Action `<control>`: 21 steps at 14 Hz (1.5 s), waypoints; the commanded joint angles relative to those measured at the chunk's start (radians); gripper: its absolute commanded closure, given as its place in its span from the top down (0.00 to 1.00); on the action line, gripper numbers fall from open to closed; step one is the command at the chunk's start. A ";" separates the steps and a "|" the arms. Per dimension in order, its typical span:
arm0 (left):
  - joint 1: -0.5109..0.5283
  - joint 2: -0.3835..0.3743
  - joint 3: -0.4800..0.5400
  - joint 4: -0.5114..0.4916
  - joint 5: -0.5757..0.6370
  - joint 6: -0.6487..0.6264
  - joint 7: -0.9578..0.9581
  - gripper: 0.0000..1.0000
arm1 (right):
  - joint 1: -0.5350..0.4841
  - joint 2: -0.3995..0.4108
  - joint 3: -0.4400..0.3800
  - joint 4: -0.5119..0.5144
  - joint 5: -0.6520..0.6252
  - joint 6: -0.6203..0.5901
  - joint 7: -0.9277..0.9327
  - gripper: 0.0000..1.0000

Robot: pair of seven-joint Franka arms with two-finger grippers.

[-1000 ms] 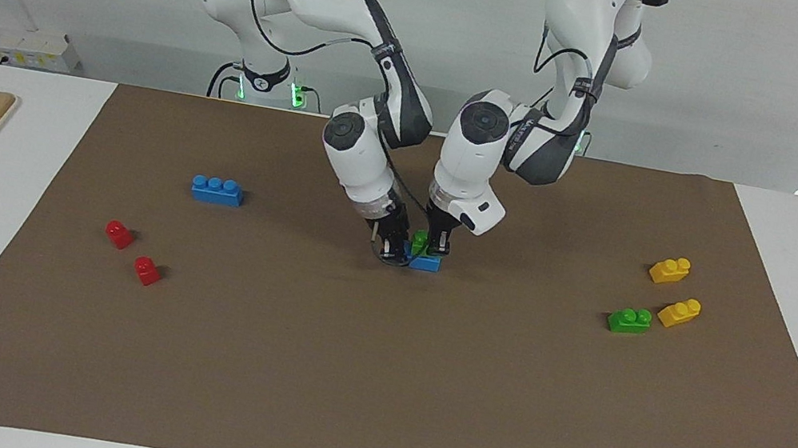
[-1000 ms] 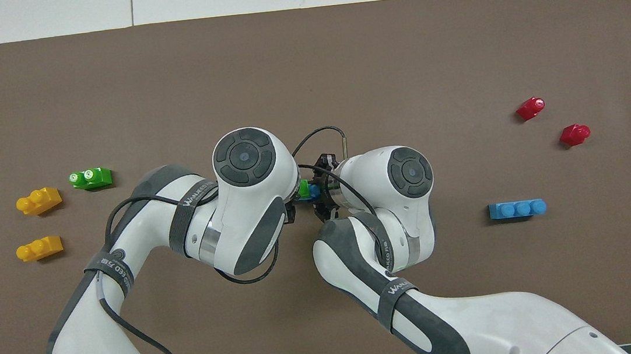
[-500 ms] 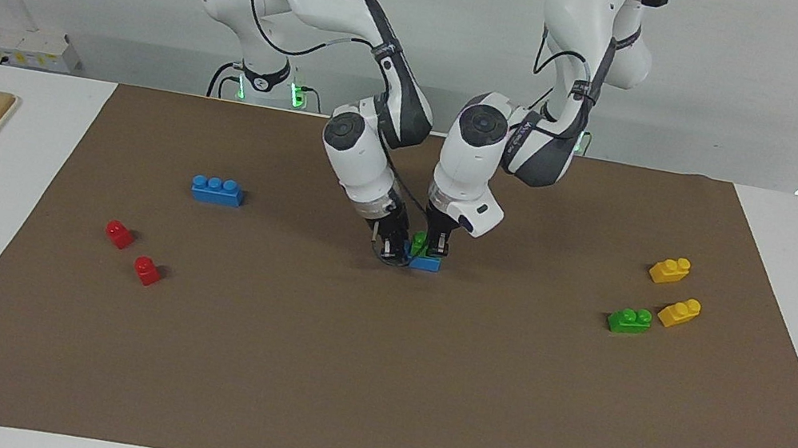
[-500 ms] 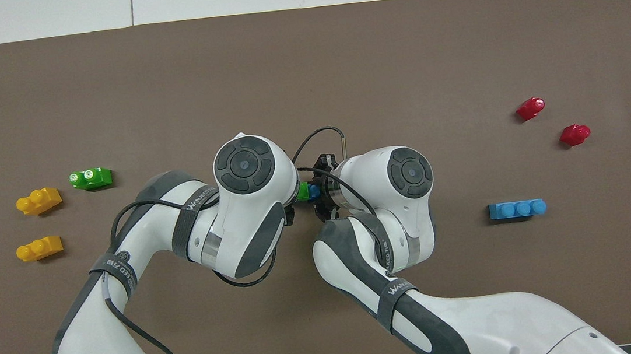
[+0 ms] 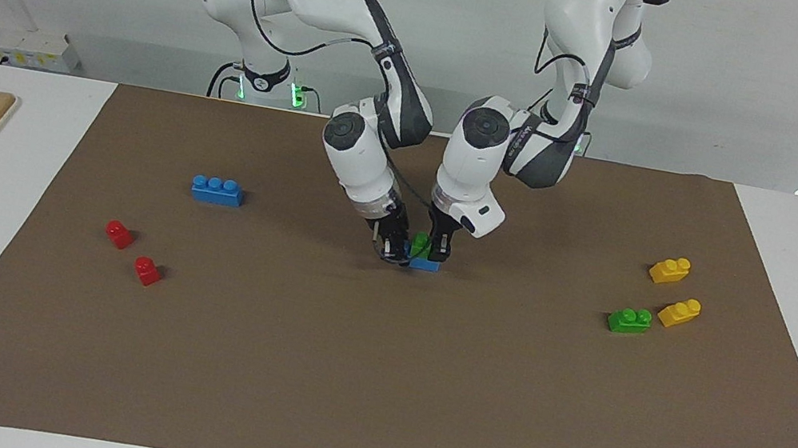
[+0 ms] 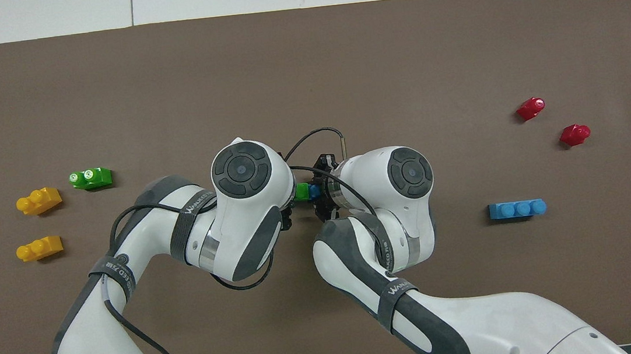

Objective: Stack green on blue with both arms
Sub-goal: 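Lower the green brick onto the blue brick with the left gripper while the right holds, then open both grippers and withdraw them from the stacked bricks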

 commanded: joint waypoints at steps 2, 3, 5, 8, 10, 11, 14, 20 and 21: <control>0.016 -0.063 0.022 0.011 -0.008 -0.063 0.008 1.00 | -0.021 0.003 -0.004 -0.042 0.021 0.030 -0.035 0.88; 0.042 -0.075 0.020 0.012 -0.008 -0.081 0.008 1.00 | -0.025 0.005 -0.004 -0.036 0.028 0.029 -0.030 0.91; 0.067 -0.106 0.022 0.011 -0.008 -0.114 0.010 1.00 | -0.043 0.002 -0.004 -0.033 0.028 0.024 -0.025 0.93; 0.114 -0.152 0.022 0.006 -0.008 -0.172 0.110 1.00 | -0.115 -0.033 -0.004 -0.008 0.028 -0.071 -0.032 0.96; 0.163 -0.186 0.022 0.006 -0.008 -0.259 0.236 1.00 | -0.172 -0.088 -0.004 0.007 0.025 -0.135 -0.070 0.97; 0.185 -0.203 0.022 0.005 -0.008 -0.296 0.293 1.00 | -0.192 -0.121 -0.004 0.007 0.026 -0.154 -0.132 0.98; 0.256 -0.246 0.022 0.002 -0.008 -0.388 0.475 1.00 | -0.257 -0.173 -0.009 0.036 0.009 -0.227 -0.346 1.00; 0.484 -0.330 0.023 -0.012 -0.008 -0.436 0.976 1.00 | -0.399 -0.218 -0.014 0.096 -0.147 -0.457 -0.896 1.00; 0.522 -0.339 0.023 -0.012 -0.008 -0.447 1.064 1.00 | -0.410 -0.221 -0.014 0.107 -0.173 -0.488 -0.948 1.00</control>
